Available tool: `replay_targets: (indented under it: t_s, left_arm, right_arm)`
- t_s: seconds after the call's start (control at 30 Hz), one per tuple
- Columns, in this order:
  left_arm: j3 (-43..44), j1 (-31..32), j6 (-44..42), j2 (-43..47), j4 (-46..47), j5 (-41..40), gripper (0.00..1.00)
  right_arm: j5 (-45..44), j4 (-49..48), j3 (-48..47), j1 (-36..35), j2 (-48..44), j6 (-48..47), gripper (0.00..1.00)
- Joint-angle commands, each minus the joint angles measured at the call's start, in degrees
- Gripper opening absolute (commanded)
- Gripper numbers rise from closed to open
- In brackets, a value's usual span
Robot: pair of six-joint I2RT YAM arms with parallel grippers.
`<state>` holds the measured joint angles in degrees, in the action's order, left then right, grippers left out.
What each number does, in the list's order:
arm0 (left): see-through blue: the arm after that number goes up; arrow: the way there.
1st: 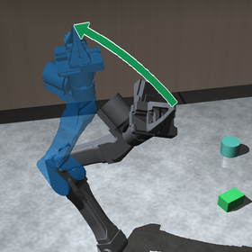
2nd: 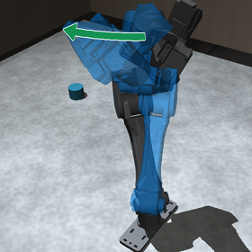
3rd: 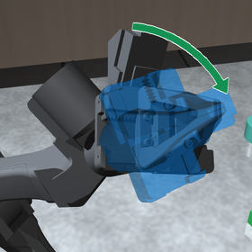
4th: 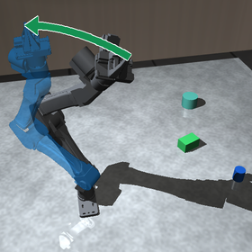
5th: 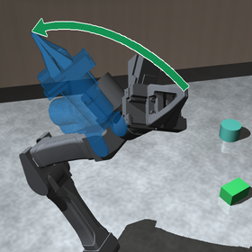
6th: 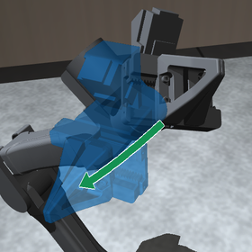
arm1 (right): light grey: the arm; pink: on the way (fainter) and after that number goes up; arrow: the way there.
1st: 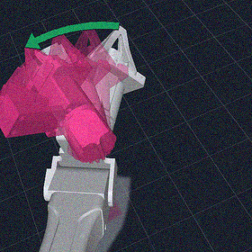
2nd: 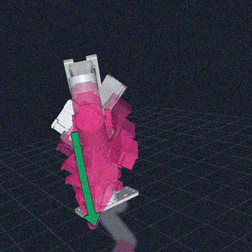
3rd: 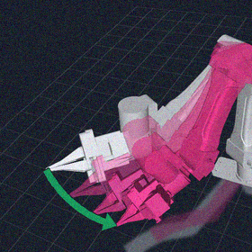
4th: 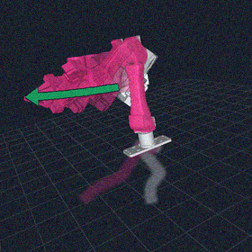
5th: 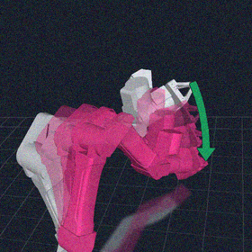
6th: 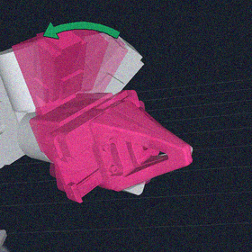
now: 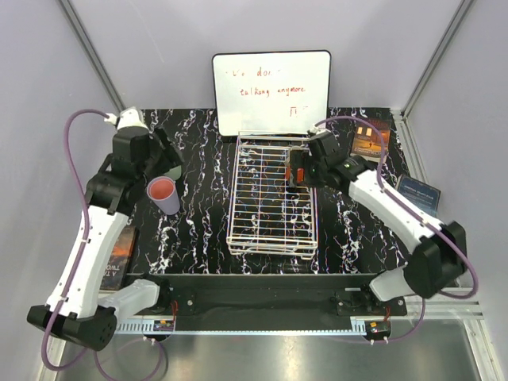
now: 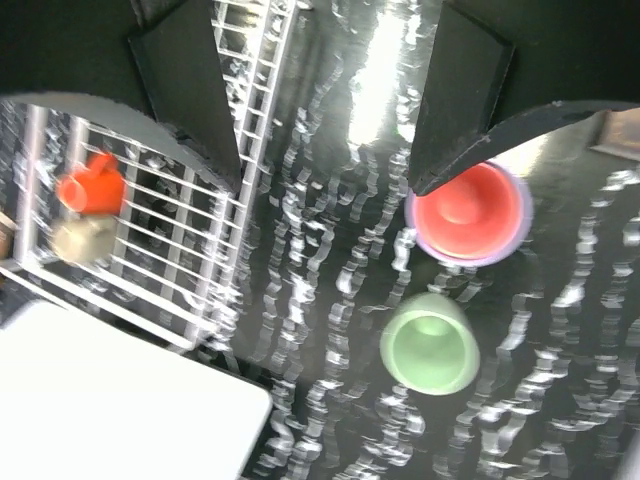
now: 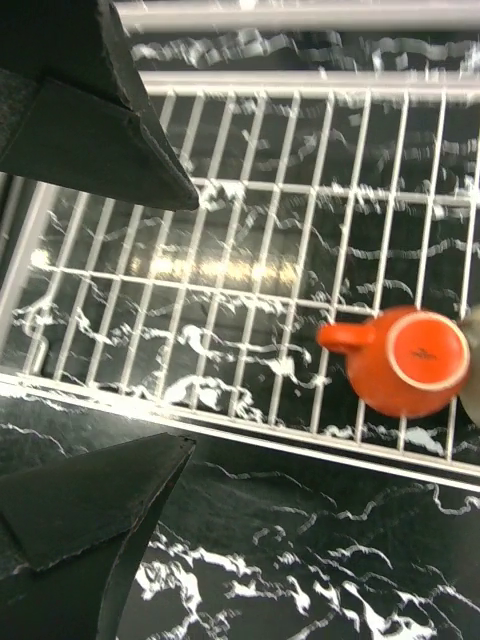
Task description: Unload the cups from the dish rack
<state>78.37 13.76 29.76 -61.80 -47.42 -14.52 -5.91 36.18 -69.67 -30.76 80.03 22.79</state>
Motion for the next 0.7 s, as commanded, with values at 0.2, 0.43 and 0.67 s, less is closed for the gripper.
replay_targets:
  t_s: [0.2,0.43,0.67]
  left_arm:
    - [-9.81,14.61,6.10,5.11,4.97,-0.85,0.72]
    - [-12.45,17.18,6.54,7.48,4.88,-1.38,0.72]
    - [-14.20,17.35,5.57,8.27,4.88,-1.56,0.72]
  right_arm:
    - [-5.60,-0.94,-15.05,-0.35,15.92,-4.15,0.99]
    - [-8.15,-0.06,-20.59,-0.35,24.64,-4.16,0.98]
    - [-10.43,-0.94,-21.82,-0.35,26.41,-3.01,0.96]
